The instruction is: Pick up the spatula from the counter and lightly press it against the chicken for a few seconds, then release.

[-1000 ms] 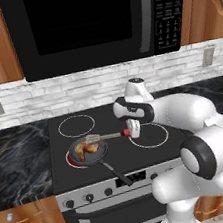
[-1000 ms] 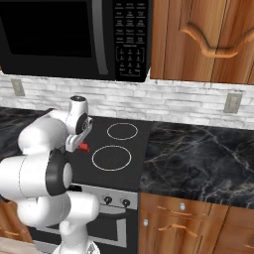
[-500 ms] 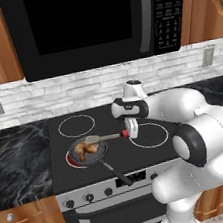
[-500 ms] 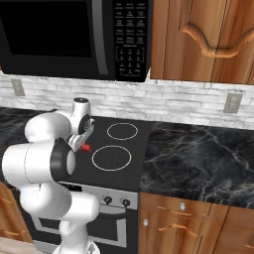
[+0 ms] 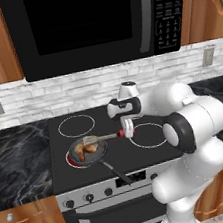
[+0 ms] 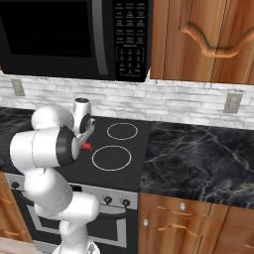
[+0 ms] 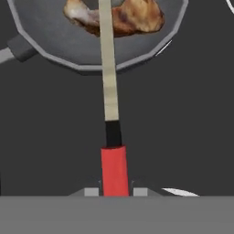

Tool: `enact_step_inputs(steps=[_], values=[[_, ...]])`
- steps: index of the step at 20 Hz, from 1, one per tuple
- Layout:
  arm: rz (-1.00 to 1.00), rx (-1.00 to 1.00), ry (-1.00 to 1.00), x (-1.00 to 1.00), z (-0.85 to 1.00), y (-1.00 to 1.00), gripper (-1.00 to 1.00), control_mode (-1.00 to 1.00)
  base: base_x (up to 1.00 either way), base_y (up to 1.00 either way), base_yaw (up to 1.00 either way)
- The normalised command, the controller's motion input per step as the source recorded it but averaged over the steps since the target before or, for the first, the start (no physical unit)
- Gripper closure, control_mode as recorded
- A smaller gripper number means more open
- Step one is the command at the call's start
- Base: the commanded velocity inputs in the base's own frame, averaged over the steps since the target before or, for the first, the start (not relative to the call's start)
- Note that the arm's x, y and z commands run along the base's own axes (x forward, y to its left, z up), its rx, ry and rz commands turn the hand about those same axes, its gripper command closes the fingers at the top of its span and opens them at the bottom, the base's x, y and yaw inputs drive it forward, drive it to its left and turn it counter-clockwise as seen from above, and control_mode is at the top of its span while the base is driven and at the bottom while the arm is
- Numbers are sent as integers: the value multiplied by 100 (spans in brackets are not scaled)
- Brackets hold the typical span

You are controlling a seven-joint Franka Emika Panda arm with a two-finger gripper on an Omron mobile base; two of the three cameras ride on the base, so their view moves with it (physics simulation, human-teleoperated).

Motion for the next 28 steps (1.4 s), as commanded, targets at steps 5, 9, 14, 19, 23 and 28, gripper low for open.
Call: enact_step_inputs(steps=[5, 9, 14, 19, 23, 28], values=[[0, -2, 3, 28, -15, 12, 100, -100, 0, 0, 0], [0, -2, 2, 14, -16, 3, 100, -100, 0, 0, 0], [0, -3, 0, 1, -14, 0, 100, -100, 0, 0, 0], [0, -4, 0, 0, -21, 8, 100, -100, 0, 0, 0], [0, -4, 0, 0, -26, 6, 100, -100, 0, 0, 0], [0, -4, 0, 0, -28, 6, 100, -100, 0, 0, 0]])
